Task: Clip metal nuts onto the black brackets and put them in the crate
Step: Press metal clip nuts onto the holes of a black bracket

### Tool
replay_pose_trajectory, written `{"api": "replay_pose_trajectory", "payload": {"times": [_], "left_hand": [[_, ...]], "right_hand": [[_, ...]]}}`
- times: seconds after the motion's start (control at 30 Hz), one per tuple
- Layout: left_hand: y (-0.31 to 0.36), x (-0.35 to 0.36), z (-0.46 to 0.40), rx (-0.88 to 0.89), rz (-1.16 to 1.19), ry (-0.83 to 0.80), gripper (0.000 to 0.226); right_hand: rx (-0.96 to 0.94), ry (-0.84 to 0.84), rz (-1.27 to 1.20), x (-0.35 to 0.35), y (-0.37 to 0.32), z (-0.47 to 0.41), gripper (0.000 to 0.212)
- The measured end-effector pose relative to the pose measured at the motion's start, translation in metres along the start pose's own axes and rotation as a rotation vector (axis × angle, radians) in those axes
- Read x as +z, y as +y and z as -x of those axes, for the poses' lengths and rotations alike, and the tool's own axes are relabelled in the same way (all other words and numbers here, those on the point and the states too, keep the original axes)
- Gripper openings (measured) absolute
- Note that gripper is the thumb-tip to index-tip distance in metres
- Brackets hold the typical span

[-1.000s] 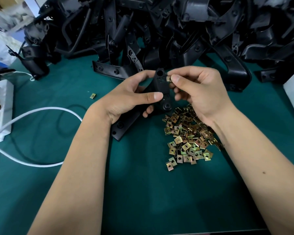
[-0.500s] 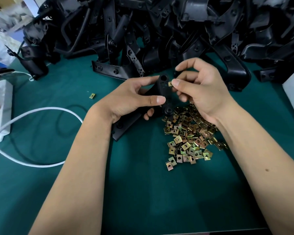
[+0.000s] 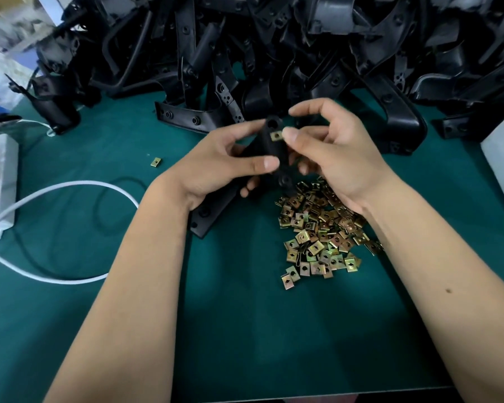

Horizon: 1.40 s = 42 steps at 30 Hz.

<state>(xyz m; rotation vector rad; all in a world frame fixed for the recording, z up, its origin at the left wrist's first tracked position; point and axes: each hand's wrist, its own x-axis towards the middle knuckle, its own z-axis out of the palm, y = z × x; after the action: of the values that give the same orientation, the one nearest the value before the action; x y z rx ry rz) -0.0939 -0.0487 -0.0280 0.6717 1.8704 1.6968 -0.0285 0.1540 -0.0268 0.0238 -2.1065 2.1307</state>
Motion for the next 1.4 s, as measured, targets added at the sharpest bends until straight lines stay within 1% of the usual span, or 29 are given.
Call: {"api": "replay_pose_trajectory", "payload": {"times": [0.03, 0.1, 0.17, 0.2, 0.27, 0.37, 0.43, 0.5, 0.57, 0.63, 0.7, 0.73, 0.83, 0.97, 1.07, 1.17, 1.23, 1.4], "left_hand": [[-0.001, -0.003, 0.0, 0.0, 0.056, 0.047, 0.064], [-0.005, -0.01, -0.001, -0.004, 0.214, 0.139, 0.058], [-0.008, -0.016, -0.001, -0.006, 0.334, 0.188, 0.046], [-0.009, -0.018, -0.001, -0.007, 0.362, 0.199, 0.043], [-0.01, -0.02, -0.001, -0.005, 0.38, 0.202, 0.043], [-0.009, -0.019, -0.001, -0.011, 0.365, 0.193, 0.046], [-0.009, -0.018, -0.001, -0.015, 0.344, 0.186, 0.048], [-0.007, -0.018, 0.0, -0.015, 0.333, 0.174, 0.052], [-0.006, -0.017, 0.001, -0.011, 0.316, 0.155, 0.059], [-0.004, -0.017, 0.002, -0.002, 0.261, 0.125, 0.066], [-0.003, -0.015, 0.003, 0.006, 0.192, 0.092, 0.073], [-0.002, -0.013, 0.004, 0.009, 0.162, 0.069, 0.074], [0.001, -0.01, 0.006, 0.01, 0.091, 0.013, 0.074], [0.002, -0.008, 0.005, 0.003, 0.071, 0.016, 0.074], [0.0, -0.007, 0.005, 0.006, 0.063, 0.025, 0.072], [0.0, -0.006, 0.004, -0.001, 0.065, 0.035, 0.072], [0.0, -0.005, 0.003, 0.001, 0.067, 0.032, 0.075], [0.002, -0.004, 0.005, 0.005, 0.07, 0.039, 0.077]], "right_hand": [[-0.003, 0.013, 0.051, -0.001, 0.0, -0.001, 0.023], [-0.058, 0.022, 0.307, -0.007, 0.002, -0.002, 0.008], [-0.116, -0.026, 0.614, -0.013, 0.004, -0.003, 0.004], [-0.133, -0.051, 0.718, -0.014, 0.005, -0.002, 0.004], [-0.143, -0.092, 0.815, -0.012, 0.005, -0.001, 0.008], [-0.108, -0.156, 0.915, -0.005, 0.005, 0.001, 0.019], [-0.113, -0.191, 0.944, -0.002, 0.005, 0.001, 0.013], [-0.132, -0.196, 0.921, -0.001, 0.005, 0.001, 0.007], [-0.135, -0.138, 0.834, -0.003, 0.005, 0.001, 0.005], [-0.086, -0.052, 0.594, -0.004, 0.005, -0.001, 0.002], [-0.033, 0.011, 0.312, -0.004, 0.003, -0.001, 0.013], [-0.023, 0.033, 0.218, -0.003, 0.002, -0.001, 0.018], [0.005, 0.063, 0.031, 0.001, -0.001, 0.001, 0.019], [0.107, 0.084, -0.203, 0.006, -0.006, 0.004, 0.014], [0.152, 0.084, -0.236, 0.007, -0.006, 0.003, 0.011], [0.191, 0.091, -0.228, 0.007, -0.004, 0.004, 0.014], [0.187, 0.092, -0.221, 0.007, -0.003, 0.004, 0.017], [0.161, 0.093, -0.208, 0.01, -0.004, 0.004, 0.013]]}}
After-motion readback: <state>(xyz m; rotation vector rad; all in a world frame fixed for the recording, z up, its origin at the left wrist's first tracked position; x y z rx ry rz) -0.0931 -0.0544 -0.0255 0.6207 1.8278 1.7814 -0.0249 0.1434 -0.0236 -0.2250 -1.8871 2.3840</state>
